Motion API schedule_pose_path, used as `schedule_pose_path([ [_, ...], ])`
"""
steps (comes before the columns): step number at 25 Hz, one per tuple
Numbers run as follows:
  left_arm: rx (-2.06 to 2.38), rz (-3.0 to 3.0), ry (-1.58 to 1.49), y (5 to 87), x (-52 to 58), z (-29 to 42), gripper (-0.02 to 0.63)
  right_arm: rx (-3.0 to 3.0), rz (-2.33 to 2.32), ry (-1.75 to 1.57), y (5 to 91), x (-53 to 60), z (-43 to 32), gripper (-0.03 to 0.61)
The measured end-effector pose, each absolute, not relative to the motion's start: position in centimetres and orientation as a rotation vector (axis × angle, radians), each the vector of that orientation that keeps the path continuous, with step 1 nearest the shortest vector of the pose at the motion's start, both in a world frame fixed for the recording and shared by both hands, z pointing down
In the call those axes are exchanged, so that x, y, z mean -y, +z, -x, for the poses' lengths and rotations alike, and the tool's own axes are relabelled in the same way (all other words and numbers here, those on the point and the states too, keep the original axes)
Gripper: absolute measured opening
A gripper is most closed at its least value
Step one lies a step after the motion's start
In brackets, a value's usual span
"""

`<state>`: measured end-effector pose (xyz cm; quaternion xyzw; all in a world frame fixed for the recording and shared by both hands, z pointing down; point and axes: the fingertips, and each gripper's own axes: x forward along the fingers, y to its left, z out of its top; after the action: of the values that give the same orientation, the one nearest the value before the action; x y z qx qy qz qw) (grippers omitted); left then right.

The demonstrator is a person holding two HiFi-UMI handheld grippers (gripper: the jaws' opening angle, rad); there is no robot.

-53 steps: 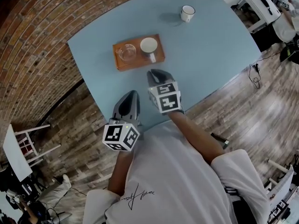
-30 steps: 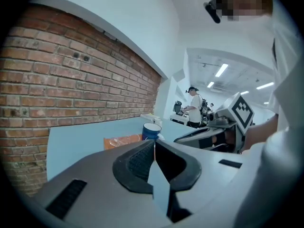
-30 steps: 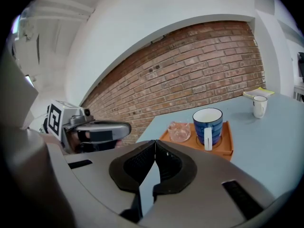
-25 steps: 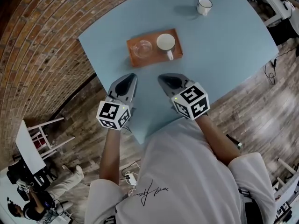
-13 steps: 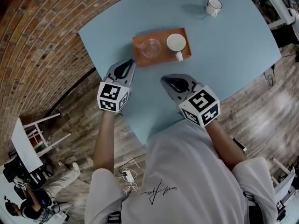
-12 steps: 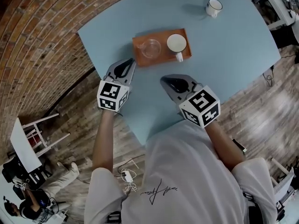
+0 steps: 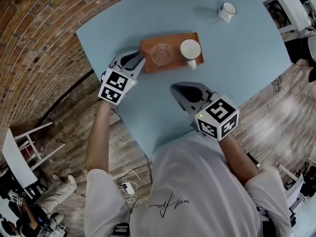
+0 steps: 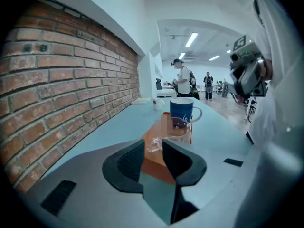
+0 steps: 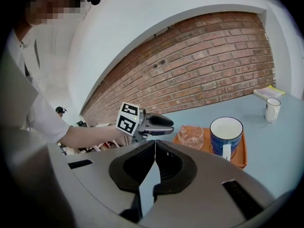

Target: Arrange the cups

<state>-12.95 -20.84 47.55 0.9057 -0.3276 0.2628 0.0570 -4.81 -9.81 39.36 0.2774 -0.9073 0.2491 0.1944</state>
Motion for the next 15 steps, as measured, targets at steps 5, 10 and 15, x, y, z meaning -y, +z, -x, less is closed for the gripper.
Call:
schedule_pose_path([
  [5, 0.847, -2.812, 0.871, 48.3, 21.8, 12.6, 0.131, 2.519, -0.808, 0.727, 39.7, 10.1, 4.5, 0.023],
  [10, 0.658, -2.898, 1.031, 49.1, 22.2, 12.2, 0.135, 2.500, -0.807, 0.747, 40.3, 10.0, 4.7, 0.023],
  [15, 0.469, -2.959, 1.164, 49.7, 22.7, 11.1, 0.135, 2.476, -0.815, 0.773, 41.1, 10.2, 4.5, 0.023],
])
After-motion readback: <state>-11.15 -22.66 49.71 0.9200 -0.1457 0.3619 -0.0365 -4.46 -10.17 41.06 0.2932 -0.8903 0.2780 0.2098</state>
